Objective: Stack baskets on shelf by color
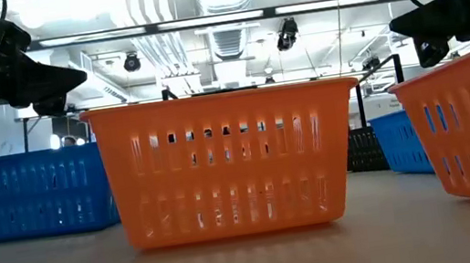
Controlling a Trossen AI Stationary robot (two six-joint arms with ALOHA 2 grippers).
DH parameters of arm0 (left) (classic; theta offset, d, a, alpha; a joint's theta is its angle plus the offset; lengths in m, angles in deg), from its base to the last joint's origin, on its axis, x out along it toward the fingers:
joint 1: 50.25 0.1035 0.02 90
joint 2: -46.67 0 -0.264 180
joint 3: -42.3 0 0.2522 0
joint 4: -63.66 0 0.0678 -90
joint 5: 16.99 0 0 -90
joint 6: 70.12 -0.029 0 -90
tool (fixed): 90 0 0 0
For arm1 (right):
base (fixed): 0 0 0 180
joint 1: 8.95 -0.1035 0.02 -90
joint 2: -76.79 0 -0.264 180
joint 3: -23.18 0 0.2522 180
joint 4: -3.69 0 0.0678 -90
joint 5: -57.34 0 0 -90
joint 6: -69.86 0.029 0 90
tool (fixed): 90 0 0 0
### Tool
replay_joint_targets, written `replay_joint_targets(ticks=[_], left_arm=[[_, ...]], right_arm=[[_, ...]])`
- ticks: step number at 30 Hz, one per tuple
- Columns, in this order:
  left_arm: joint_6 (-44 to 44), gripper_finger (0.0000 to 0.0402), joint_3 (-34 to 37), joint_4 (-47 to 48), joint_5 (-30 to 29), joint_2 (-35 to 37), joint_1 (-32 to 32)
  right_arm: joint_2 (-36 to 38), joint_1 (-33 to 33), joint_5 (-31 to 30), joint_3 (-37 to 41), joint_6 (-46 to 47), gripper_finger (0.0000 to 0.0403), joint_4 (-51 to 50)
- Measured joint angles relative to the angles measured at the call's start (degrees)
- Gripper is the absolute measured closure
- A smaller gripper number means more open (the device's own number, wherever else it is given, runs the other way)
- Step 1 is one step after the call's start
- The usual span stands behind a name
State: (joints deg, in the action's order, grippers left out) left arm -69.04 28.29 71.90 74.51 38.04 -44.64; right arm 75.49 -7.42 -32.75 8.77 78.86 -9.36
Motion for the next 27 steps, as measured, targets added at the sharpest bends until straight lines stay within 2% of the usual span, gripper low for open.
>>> replay_joint_targets(ticks=[19, 23, 27], left_arm=[[-0.1, 0.0402, 0.0, -0.9, -0.6, 0.0, 0.0], [1.6, 0.0402, 0.0, -7.6, -0.2, 0.0, 0.0], [10.8, 0.0402, 0.0, -17.1, -1.0, 0.0, 0.0]], right_arm=[[0.0, 0.0, 0.0, 0.0, 0.0, 0.0394, 0.0], [0.0, 0.0, 0.0, 0.0, 0.0, 0.0394, 0.0], [0.0, 0.0, 0.0, 0.0, 0.0, 0.0394, 0.0]])
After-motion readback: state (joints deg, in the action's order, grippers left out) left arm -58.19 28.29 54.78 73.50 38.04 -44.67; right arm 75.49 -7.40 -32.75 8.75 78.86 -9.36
